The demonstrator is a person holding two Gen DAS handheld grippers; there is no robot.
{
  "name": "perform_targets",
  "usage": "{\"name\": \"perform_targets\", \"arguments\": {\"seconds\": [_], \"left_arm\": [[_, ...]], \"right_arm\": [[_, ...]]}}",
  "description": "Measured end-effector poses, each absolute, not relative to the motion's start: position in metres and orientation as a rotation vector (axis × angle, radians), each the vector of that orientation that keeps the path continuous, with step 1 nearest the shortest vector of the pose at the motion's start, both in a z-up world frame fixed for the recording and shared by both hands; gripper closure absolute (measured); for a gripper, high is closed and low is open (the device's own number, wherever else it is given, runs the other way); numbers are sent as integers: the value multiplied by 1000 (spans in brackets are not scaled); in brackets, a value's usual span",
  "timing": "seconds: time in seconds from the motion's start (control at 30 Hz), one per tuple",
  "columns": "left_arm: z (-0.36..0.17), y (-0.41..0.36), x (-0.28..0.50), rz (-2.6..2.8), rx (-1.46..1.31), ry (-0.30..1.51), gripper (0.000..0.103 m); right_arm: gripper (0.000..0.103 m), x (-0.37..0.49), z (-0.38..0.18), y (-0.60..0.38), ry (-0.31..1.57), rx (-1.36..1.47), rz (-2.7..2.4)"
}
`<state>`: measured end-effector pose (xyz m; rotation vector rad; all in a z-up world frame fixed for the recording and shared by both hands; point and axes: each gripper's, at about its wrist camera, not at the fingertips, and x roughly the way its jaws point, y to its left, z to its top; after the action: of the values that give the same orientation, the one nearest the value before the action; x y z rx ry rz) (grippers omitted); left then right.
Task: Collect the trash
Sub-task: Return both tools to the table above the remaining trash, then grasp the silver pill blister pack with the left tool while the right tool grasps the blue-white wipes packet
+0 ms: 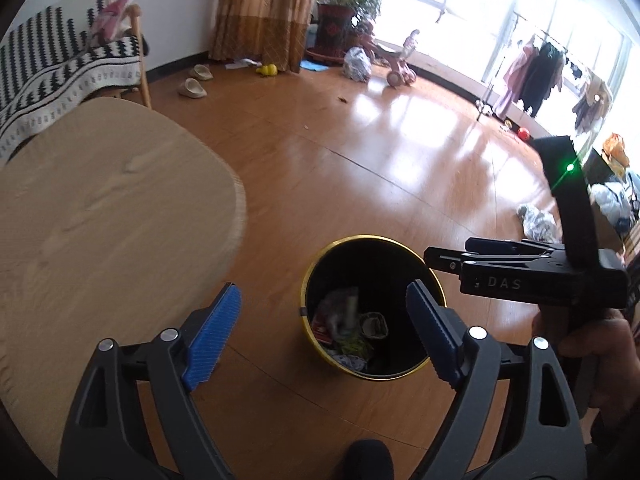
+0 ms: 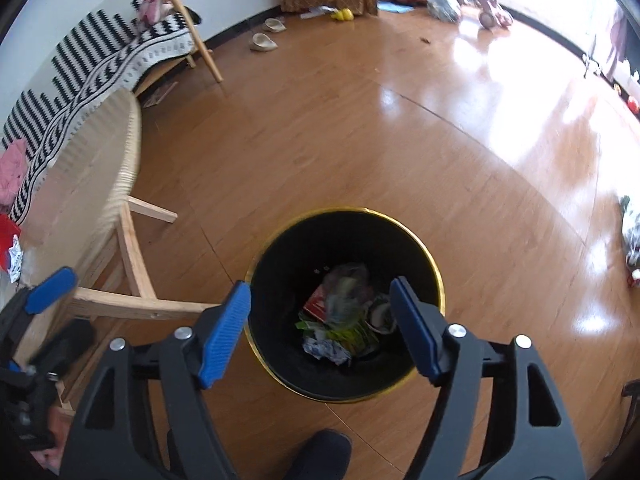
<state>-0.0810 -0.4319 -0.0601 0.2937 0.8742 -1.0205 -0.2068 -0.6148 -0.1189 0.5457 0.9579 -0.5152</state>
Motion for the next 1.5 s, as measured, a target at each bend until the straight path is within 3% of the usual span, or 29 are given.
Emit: {"name": "perform_targets", "arguments": {"seconds": [0.07,0.23,0.43,0.8,1.03,1.37,1.5], "left_arm": [[-43,-409,-70,-998,258,849,11],[-6,-332,-31,-836,181,751,6],[7,-201,51,-460,82,717,6],[-40,9,138,-73,-110,853,6],[-63,54,157,-45,-111,892,6],[-73,67,177,-62,-157,912,6],[-75,59,183,-68,-172,911,6]], "right_arm": [[21,-193,-107,-601,928,517,-511],[12,-138,-80,-549,867,453,-438],[12,-65,-67,-472,891,365,-298],[12,47,-67,-313,952,220,-11],[12,140,-73,-207,982,270,172],[12,250,-77,-128,1020,281,214],[20,260,-88,-125,1021,329,249]]}}
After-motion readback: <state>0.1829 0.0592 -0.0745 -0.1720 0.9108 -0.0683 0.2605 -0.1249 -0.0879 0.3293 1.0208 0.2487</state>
